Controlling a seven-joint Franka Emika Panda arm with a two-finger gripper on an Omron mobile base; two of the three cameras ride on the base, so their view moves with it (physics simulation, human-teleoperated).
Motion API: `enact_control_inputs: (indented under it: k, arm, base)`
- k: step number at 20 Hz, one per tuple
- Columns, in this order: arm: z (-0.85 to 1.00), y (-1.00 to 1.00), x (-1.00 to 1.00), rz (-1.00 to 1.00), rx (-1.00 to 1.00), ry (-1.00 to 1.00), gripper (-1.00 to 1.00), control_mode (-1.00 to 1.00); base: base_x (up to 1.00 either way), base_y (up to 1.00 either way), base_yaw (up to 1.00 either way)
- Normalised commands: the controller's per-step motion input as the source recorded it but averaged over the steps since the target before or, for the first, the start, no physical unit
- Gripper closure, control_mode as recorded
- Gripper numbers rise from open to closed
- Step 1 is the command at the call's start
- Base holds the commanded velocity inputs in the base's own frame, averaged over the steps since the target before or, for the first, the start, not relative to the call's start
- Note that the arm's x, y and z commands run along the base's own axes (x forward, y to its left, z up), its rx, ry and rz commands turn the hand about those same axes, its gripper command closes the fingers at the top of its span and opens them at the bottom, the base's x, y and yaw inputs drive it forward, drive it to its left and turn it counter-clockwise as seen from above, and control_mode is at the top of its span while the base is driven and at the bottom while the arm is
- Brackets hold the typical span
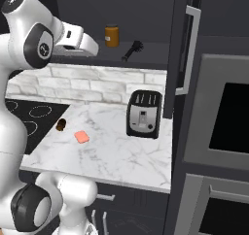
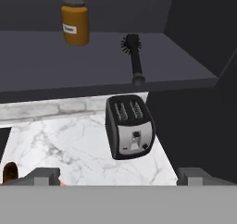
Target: Pick the bar soap and dish brush from the cabinet and place them on the counter.
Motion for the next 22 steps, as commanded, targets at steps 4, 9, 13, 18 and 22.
enact_control_inputs:
  k: [4,9,13,18,22]
  arm:
    - [0.26,-0.11,-0.06,-0.02,0.03,-0.05,-1.00,-1.00]
    - [-0.04,-0.12,0.01,0.00,0.06,-0.05,-1.00,-1.00]
    - [-0.19,-0.18,0.10,0.00,0.09,-0.06,-1.00,-1.00]
    - [-0.13,-0.20,0.17,0.00,0.05,-0.04,-1.00,-1.00]
    - [0.00,-0.16,0.17,0.00,0.00,-0.04,-1.00,-1.00]
  base:
    - [0.00,0.00,0.00]
    - [0.00,0.00,0.00]
    - [0.00,0.00,0.00]
    - [0.00,0.00,0.00]
    - [0.00,0.00,0.00]
